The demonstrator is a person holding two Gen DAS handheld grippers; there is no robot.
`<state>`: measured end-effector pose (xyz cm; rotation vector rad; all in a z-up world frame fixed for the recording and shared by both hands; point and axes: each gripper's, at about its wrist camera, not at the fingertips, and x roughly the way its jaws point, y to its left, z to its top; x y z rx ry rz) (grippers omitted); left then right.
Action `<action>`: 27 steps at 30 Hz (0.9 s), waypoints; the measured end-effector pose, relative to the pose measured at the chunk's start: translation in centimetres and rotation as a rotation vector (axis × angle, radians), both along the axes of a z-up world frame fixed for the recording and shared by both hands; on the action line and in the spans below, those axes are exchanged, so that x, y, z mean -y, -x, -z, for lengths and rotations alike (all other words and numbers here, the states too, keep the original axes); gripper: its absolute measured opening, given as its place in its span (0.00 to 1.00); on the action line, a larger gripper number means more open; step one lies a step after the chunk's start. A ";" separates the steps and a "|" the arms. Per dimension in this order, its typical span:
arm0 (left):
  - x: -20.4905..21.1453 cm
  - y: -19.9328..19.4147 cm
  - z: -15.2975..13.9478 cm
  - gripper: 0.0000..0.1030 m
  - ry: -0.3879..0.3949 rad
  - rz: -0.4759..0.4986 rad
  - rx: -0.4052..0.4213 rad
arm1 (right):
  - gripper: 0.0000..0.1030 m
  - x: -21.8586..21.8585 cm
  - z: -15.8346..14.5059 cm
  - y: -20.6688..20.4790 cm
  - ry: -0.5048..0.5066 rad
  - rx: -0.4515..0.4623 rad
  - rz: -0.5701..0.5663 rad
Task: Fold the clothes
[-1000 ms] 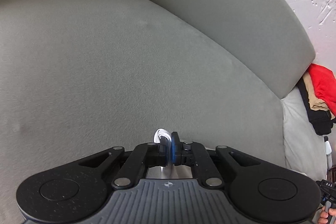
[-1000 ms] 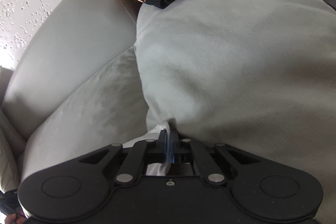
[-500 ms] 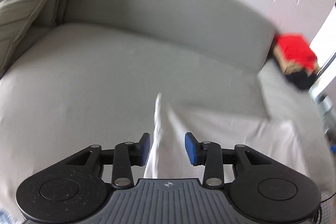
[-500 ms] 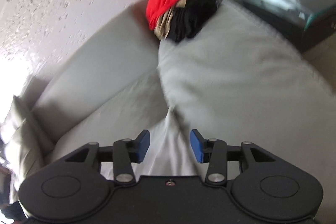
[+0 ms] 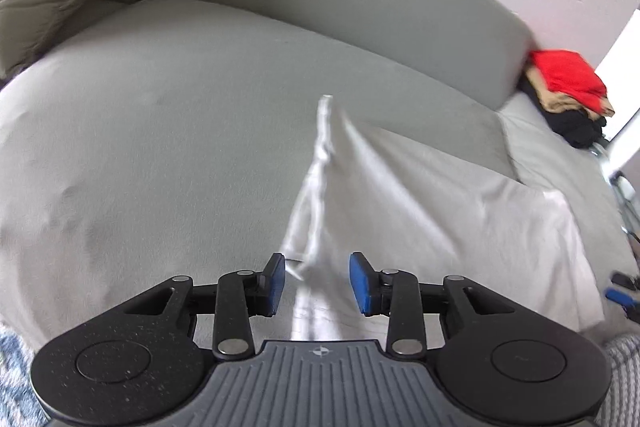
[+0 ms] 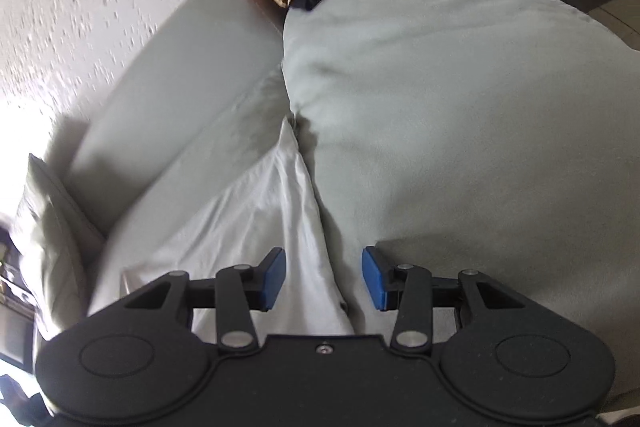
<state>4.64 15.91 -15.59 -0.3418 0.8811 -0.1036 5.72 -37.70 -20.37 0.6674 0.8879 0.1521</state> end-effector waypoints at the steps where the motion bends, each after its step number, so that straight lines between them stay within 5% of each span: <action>1: -0.1 -0.1 0.2 0.32 0.017 0.001 -0.009 | 0.39 0.2 0.1 0.0 -0.017 -0.005 0.005; 15: -2.7 -1.7 2.1 0.31 0.270 -0.125 -0.178 | 0.31 -1.3 0.8 -2.9 0.074 -0.139 -0.105; 19: -2.2 -2.5 2.0 0.23 0.210 -0.120 -0.202 | 0.29 -1.6 0.8 -2.8 0.086 -0.147 -0.126; 27: -1.0 -2.1 1.3 0.32 0.091 -0.097 -0.177 | 0.19 -2.1 0.8 -2.5 0.131 -0.163 -0.167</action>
